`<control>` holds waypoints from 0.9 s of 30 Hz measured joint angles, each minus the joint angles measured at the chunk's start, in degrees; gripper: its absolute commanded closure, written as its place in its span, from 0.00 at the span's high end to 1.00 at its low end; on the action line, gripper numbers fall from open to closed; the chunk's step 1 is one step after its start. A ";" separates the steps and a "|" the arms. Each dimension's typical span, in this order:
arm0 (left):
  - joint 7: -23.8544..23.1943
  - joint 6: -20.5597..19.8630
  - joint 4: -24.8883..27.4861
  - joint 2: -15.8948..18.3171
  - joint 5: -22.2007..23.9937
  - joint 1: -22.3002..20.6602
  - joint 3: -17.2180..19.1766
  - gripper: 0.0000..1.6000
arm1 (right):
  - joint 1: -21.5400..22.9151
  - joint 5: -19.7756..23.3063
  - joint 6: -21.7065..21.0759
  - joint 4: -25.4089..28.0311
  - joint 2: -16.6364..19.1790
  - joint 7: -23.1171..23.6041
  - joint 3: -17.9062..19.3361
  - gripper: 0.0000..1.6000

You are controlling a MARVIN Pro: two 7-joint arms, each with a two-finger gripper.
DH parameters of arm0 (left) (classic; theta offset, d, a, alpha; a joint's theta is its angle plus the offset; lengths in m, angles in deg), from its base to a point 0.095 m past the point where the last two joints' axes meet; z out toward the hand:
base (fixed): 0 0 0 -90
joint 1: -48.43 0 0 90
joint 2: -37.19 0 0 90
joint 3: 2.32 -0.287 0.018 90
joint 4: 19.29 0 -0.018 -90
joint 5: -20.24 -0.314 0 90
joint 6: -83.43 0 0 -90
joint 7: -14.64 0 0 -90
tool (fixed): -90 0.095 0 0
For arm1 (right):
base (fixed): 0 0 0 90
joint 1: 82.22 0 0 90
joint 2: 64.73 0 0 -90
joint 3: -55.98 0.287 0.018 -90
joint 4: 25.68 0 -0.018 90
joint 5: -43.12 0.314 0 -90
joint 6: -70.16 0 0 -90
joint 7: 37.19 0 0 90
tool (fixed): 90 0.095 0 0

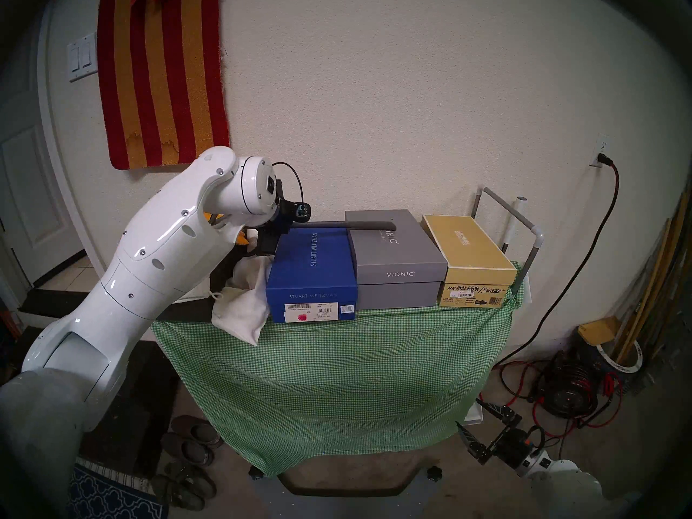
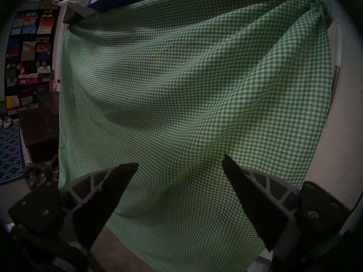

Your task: Lift the object off the cloth, cover the shoe rack with the cloth, put the object back

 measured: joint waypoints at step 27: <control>0.26 -0.44 -5.07 2.08 6.29 -5.23 -6.52 0.38 | 0.74 0.43 0.00 -0.51 -0.35 0.06 0.78 1.00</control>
